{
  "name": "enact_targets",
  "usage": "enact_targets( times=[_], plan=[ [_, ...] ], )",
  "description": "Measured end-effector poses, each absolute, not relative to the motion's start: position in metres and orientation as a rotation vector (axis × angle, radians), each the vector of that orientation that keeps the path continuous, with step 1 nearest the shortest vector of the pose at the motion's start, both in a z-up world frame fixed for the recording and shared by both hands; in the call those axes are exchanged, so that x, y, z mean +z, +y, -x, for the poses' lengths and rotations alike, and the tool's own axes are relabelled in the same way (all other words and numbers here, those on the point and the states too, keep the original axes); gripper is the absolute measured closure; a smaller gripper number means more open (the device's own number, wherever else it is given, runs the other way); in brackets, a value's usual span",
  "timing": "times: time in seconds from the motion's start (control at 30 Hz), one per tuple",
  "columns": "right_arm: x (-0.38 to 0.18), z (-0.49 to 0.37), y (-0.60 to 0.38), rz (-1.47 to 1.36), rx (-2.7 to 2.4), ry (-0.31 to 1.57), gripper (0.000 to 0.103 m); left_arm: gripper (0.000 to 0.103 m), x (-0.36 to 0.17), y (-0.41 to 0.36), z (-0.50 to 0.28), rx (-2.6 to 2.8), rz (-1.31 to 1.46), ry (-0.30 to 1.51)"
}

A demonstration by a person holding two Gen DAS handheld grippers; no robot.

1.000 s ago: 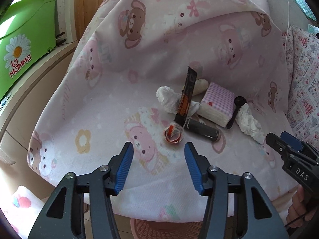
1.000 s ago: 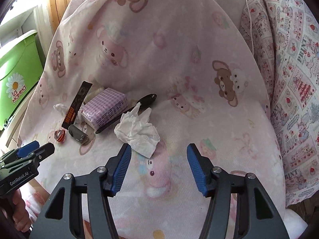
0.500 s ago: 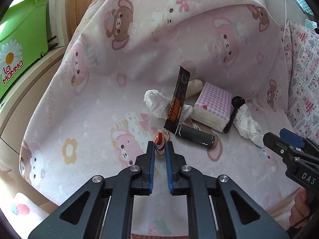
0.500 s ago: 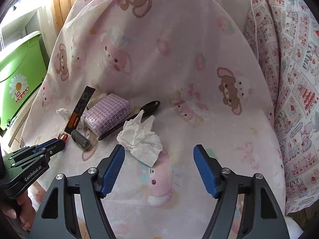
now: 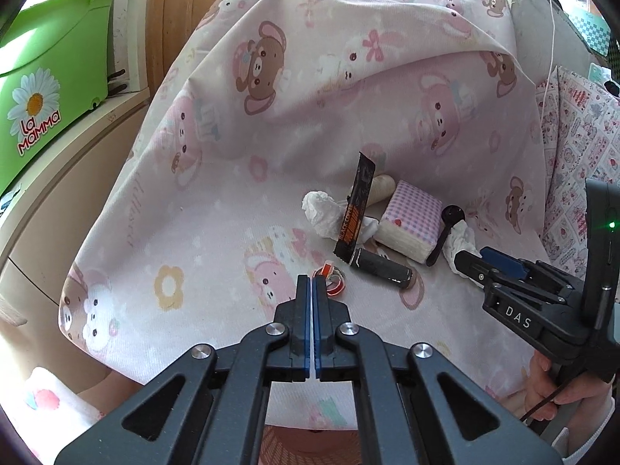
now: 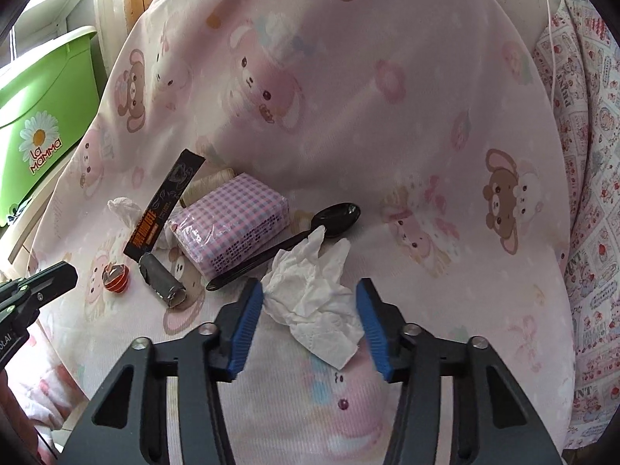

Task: Collect trash
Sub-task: 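Grasp the red bottle cap with the left gripper while the right gripper grasps the crumpled tissue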

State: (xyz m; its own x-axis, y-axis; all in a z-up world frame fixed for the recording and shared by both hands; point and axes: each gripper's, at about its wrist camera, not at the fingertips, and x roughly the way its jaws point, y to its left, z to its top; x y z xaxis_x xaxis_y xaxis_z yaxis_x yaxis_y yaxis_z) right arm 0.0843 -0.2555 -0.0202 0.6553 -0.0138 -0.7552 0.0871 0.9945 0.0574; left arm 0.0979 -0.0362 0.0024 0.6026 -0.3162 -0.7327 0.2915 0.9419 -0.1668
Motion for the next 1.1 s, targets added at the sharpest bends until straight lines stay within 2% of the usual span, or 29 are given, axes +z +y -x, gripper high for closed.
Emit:
enact_targets(
  times=[0.07, 0.1, 0.13, 0.23, 0.27, 0.33, 0.37, 0.4, 0.63, 0.67, 0.7, 0.73, 0.77, 0.83, 0.87, 0.93, 1.1],
  plan=[
    [-0.018, -0.081, -0.255, -0.100, -0.051, 0.830, 0.081, 0.103, -0.001, -0.038, -0.100, -0.368, 0.043, 0.869],
    [-0.015, -0.078, -0.255, -0.103, -0.046, 0.814, 0.094, 0.103, -0.003, -0.039, -0.100, -0.383, 0.056, 0.875],
    [-0.013, -0.076, -0.256, -0.108, -0.040, 0.802, 0.099, 0.103, -0.004, -0.039, -0.101, -0.399, 0.077, 0.879],
    [-0.007, -0.069, -0.263, -0.180, 0.008, 0.793, 0.100, 0.100, -0.009, -0.042, -0.103, -0.382, 0.074, 0.889],
    [-0.005, -0.067, -0.266, -0.211, 0.028, 0.791, 0.101, 0.095, -0.008, -0.044, -0.102, -0.378, 0.057, 0.878],
    [0.000, -0.059, -0.270, -0.240, 0.057, 0.783, 0.101, 0.079, -0.006, -0.050, -0.100, -0.375, 0.016, 0.855],
    [0.002, -0.055, -0.270, -0.234, 0.058, 0.778, 0.101, 0.067, -0.005, -0.052, -0.100, -0.370, 0.000, 0.842],
    [0.004, -0.052, -0.270, -0.222, 0.053, 0.772, 0.101, 0.065, -0.004, -0.054, -0.100, -0.369, -0.009, 0.833],
    [0.006, -0.048, -0.280, -0.214, 0.012, 0.789, 0.098, 0.065, -0.022, -0.067, -0.116, -0.365, -0.039, 0.876],
    [0.005, -0.049, -0.282, -0.219, 0.007, 0.809, 0.096, 0.069, -0.022, -0.068, -0.115, -0.360, -0.055, 0.860],
    [0.003, -0.051, -0.285, -0.226, 0.007, 0.828, 0.087, 0.079, -0.023, -0.070, -0.115, -0.370, -0.064, 0.862],
    [0.002, -0.051, -0.287, -0.229, 0.003, 0.834, 0.075, 0.085, -0.023, -0.071, -0.114, -0.375, -0.065, 0.859],
    [0.001, -0.052, -0.287, -0.226, -0.008, 0.829, 0.068, 0.088, -0.023, -0.070, -0.114, -0.380, -0.060, 0.859],
    [0.001, -0.053, -0.286, -0.207, -0.027, 0.809, 0.043, 0.092, -0.021, -0.069, -0.112, -0.372, -0.058, 0.850],
    [0.001, -0.054, -0.285, -0.196, -0.027, 0.802, 0.037, 0.093, -0.020, -0.068, -0.111, -0.364, -0.061, 0.843],
    [0.000, -0.057, -0.281, -0.174, -0.037, 0.794, 0.008, 0.093, -0.016, -0.063, -0.110, -0.360, -0.052, 0.834],
    [-0.007, -0.071, -0.269, -0.099, -0.051, 0.803, 0.006, 0.093, -0.001, -0.049, -0.101, -0.349, -0.024, 0.803]
  ],
)
